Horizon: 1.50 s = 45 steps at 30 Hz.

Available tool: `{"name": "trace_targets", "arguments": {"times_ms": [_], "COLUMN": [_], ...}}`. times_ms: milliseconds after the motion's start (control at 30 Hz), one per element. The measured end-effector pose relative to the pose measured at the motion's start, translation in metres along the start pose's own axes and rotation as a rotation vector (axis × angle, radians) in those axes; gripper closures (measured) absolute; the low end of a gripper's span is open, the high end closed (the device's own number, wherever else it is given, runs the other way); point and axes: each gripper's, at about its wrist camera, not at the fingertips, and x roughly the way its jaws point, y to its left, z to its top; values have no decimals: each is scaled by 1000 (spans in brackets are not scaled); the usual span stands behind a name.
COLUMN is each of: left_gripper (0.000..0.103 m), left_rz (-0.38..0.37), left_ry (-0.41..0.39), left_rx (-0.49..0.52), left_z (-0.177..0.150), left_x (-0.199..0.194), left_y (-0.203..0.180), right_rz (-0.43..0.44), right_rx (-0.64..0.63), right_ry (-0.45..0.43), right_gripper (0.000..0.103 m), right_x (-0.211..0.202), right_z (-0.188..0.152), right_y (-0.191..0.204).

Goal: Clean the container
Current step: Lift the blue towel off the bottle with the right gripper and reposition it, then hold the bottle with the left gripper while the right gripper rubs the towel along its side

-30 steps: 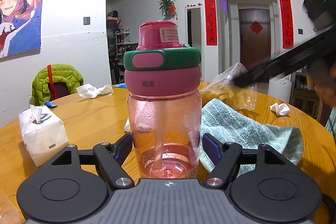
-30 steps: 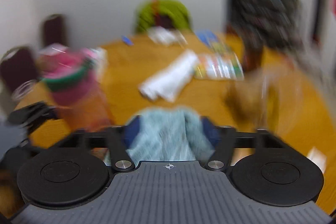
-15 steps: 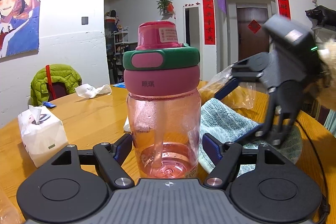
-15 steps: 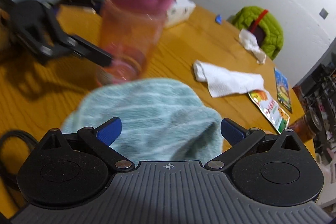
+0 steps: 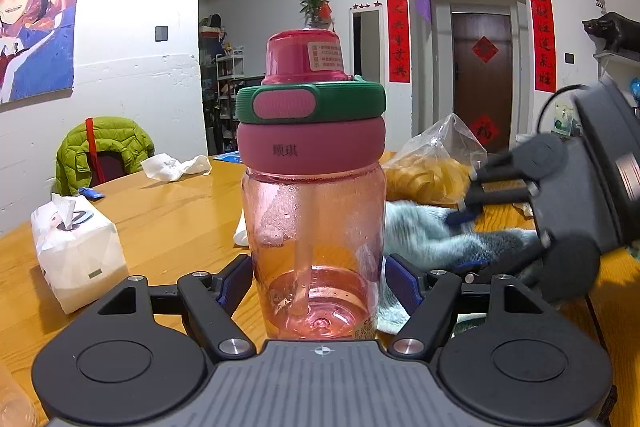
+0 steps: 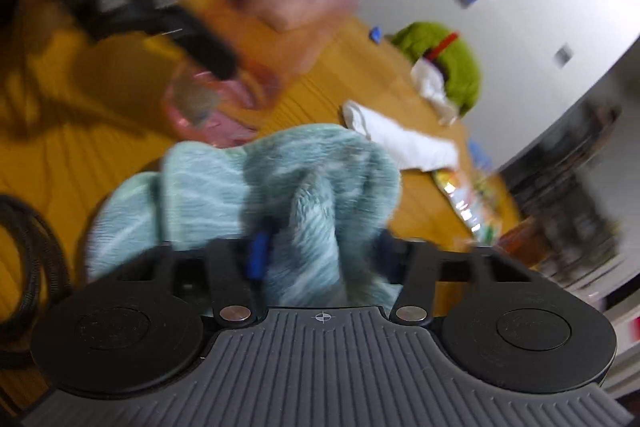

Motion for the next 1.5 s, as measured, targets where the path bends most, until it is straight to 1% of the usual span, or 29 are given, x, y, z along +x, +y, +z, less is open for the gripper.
{"name": "trace_targets", "arguments": {"times_ms": [33, 100, 200, 300, 400, 467, 500, 567, 600, 667, 700, 733, 767, 833, 900, 1000, 1100, 1200, 1267, 1300, 1333, 1400, 1433, 1467, 1500], "left_gripper": [32, 32, 32, 32, 32, 32, 32, 32, 32, 32, 32, 32, 32, 33, 33, 33, 33, 33, 33, 33, 33, 33, 33, 33, 33], "left_rz": [0, -2, -3, -4, -2, -2, -2, -2, -2, -1, -1, 0, -1, 1, 4, 3, 10, 21, 25, 26, 25, 25, 24, 22, 19], "left_ry": [-1, -4, -6, -8, -9, -10, -10, -6, -4, -1, 1, 2, 3, 3, 3, 2, 2, 4, 4, 4, 3, 3, 3, 3, 3], "left_rx": [-1, -5, -11, -10, -10, -11, -12, -12, -12, -10, -11, -13, -15, -14, -12, -13, -14, -18, -15, -14, -14, -14, -13, -12, -10], "left_z": [0, 0, 0, -1, -1, -1, -1, -1, -2, -2, -2, -3, -3, -3, -3, -3, -3, -4, -4, -4, -4, -4, -4, -3, -3], "left_x": [0, 0, 0, 0, 0, 0, 0, 1, 1, 2, 3, 3, 3, 4, 4, 3, 3, 4, 4, 4, 4, 3, 4, 4, 5], "left_y": [0, 1, 2, 2, 1, 2, 2, 2, 2, 2, 2, 2, 2, 1, 1, 2, 2, 4, 3, 3, 3, 3, 3, 3, 3], "right_rz": [-21, -62, -93, -148, -124, -97, -72, 22, 110, 276, 317, 340, 365, 440, 538, 723, 777, 715, 688, 662, 628, 584, 561, 558, 583], "right_rx": [12, 37, 263, 559, 874, 1040, 1108, 1217, 1241, 1255, 1295, 1350, 1414, 1540, 1625, 1678, 1615, 1590, 1579, 1548, 1506, 1477, 1467, 1462, 1472], "right_ry": [10, 30, -25, -144, -303, -405, -450, -503, -474, -465, -489, -522, -583, -712, -795, -780, -600, -376, -257, -227, -215, -212, -244, -322, -403], "right_gripper": [75, 79, 80, 80, 80, 79, 79, 78, 77, 77, 77, 77, 77, 78, 78, 78, 78, 77, 77, 77, 75, 76, 77, 77, 77], "right_x": [-2, -7, -27, -51, -60, -56, -51, -33, -19, -9, -6, -8, -10, -14, -11, 17, 39, 60, 71, 74, 73, 72, 71, 64, 55], "right_z": [3, 9, 18, 16, -2, -19, -28, -45, -47, -53, -58, -66, -76, -97, -110, -104, -83, -73, -72, -70, -65, -57, -55, -53, -56], "right_y": [3, 9, -25, -70, -104, -112, -111, -104, -103, -101, -104, -108, -112, -118, -118, -112, -101, -92, -83, -82, -81, -80, -83, -87, -90]}}
